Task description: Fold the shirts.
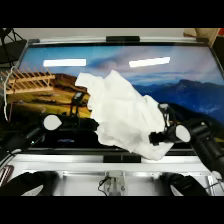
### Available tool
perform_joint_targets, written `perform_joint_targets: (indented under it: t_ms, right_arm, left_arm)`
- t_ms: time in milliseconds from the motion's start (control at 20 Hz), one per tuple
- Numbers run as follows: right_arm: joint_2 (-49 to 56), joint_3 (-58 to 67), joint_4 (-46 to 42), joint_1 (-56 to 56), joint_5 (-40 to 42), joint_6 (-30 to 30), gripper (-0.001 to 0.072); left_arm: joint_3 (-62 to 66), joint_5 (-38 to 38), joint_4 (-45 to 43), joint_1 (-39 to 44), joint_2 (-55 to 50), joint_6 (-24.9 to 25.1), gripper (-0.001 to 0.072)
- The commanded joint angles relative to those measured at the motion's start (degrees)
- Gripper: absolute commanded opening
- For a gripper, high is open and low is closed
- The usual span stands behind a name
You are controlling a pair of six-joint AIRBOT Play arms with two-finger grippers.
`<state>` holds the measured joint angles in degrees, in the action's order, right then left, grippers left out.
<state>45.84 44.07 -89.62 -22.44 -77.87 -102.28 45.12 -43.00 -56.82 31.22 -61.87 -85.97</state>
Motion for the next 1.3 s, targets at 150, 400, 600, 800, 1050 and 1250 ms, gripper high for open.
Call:
perform_joint_targets:
  t_ms: [150, 400, 600, 800, 1050, 1250]
  right_arm:
    - [15.8, 8.9, 7.0, -1.7, 5.1, -3.6, 0.0589]
    - [31.1, 9.0, 24.4, -1.7, 15.3, -2.8, 0.0589]
    - [32.7, 9.0, 22.1, -1.7, 17.8, -3.6, 0.0589]
    - [32.8, 8.9, 17.2, -1.7, 14.1, -6.4, 0.0589]
    - [32.8, 8.9, 13.2, -1.7, 13.5, -9.9, 0.0583]
    - [34.5, 8.9, 15.3, -1.7, 13.7, -10.3, 0.0496]
  left_arm:
    - [-0.1, -1.0, -0.7, -5.9, -0.1, 1.3, 0.0056]
    - [-0.1, -2.1, 0.5, -4.3, 0.0, 1.2, 0.0056]
    - [-0.1, -2.6, 1.6, -3.6, 0.0, 1.2, 0.0056]
    - [-0.1, -2.6, 2.8, -3.6, 0.0, 1.3, 0.0056]
    - [-0.1, -2.6, 2.8, -3.6, 0.0, 1.3, 0.0056]
    - [-0.1, -2.4, 2.8, -3.6, 0.0, 1.3, 0.0056]
